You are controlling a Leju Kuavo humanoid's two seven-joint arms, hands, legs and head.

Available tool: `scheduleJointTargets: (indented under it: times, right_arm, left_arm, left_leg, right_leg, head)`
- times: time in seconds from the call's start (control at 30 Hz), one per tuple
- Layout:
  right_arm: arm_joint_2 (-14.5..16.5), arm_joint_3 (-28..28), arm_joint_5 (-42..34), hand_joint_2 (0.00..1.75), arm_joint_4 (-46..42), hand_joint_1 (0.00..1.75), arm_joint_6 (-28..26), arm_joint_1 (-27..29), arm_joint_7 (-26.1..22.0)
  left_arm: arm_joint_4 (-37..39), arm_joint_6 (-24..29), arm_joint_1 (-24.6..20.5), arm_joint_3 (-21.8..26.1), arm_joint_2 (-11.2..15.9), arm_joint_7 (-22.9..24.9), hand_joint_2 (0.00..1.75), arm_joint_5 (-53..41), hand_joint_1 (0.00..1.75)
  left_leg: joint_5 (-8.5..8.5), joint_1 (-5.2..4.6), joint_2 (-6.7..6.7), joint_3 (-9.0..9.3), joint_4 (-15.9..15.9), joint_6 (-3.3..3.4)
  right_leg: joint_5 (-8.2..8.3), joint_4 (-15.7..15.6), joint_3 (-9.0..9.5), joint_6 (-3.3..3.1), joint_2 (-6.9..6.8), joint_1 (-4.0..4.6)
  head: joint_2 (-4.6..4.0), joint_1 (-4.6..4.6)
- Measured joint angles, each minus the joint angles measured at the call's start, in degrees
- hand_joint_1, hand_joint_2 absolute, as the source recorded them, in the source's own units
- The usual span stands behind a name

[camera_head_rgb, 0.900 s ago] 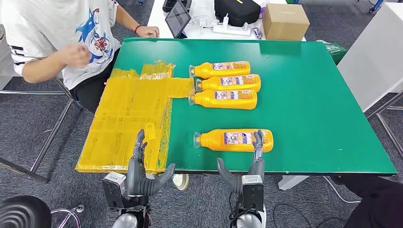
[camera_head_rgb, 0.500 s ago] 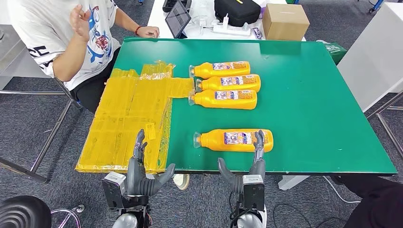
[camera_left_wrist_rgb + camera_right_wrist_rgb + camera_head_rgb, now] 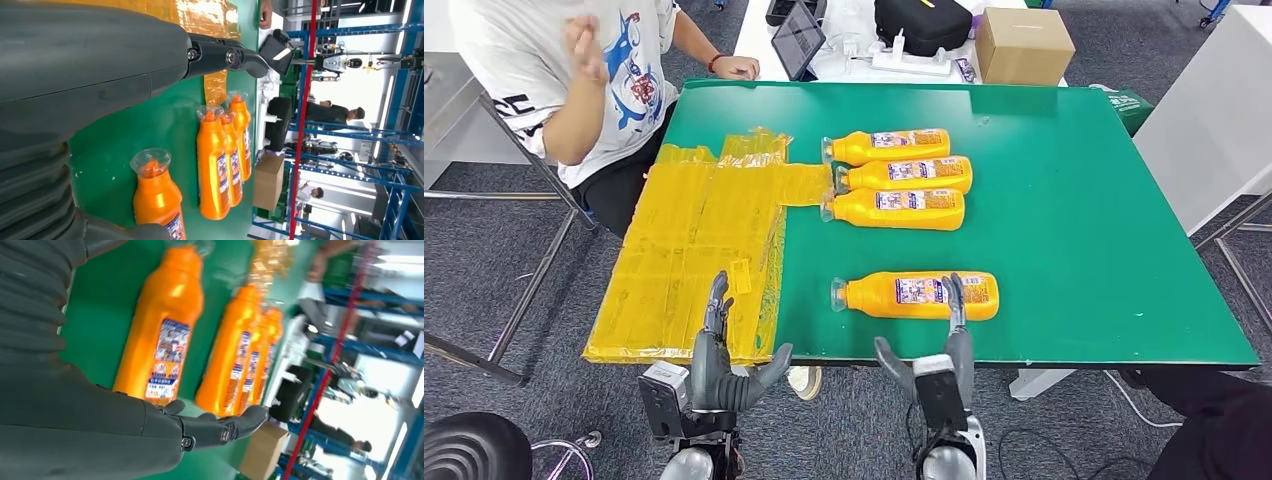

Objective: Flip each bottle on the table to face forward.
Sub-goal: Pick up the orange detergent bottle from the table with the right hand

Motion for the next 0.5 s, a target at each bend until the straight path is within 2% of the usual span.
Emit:
scheduleJointTargets:
  times: [0.13,0.23,0.37,0.5]
  right_arm:
    - [-4.06,-0.84,11.4,1.75,0.45,0.0,3.08,-3.99,9.61]
    - [-7.63,-2.14,14.94,1.75,1.52,0.0,8.27,-8.85,15.76]
    - [-11.08,-2.77,17.94,1.75,4.99,0.0,13.87,-15.11,20.54]
    - [-13.06,-2.47,19.91,1.75,10.1,0.0,18.1,-20.14,23.4]
  left_arm:
    - [0.21,-0.23,-0.41,0.37,0.0,-0.11,1.75,-1.22,0.0]
    - [0.61,-0.46,-1.0,0.91,0.0,-0.2,1.75,-2.21,0.0]
    - [1.2,-0.86,-1.74,1.43,0.0,-0.11,1.75,-3.16,0.0]
    - [1.96,-1.47,-2.58,1.87,-0.01,0.14,1.75,-3.62,0.0]
  left_leg:
    - [0.02,-0.02,0.0,0.0,0.01,0.02]
    - [0.07,-0.06,0.0,0.0,0.02,0.09]
    - [0.1,-0.07,-0.01,0.01,0.02,0.11]
    - [0.11,-0.06,-0.02,0.01,0.02,0.1]
  right_leg:
    - [0.04,0.0,0.02,0.03,0.0,-0.03]
    - [0.08,-0.01,0.03,0.09,0.0,-0.07]
    - [0.11,-0.01,0.04,0.12,0.0,-0.07]
    - [0.11,0.0,0.03,0.12,0.0,-0.06]
  head:
    - [0.0,0.01]
    - [0.0,0.02]
    - [0.0,0.0]
    - [0.0,-0.01]
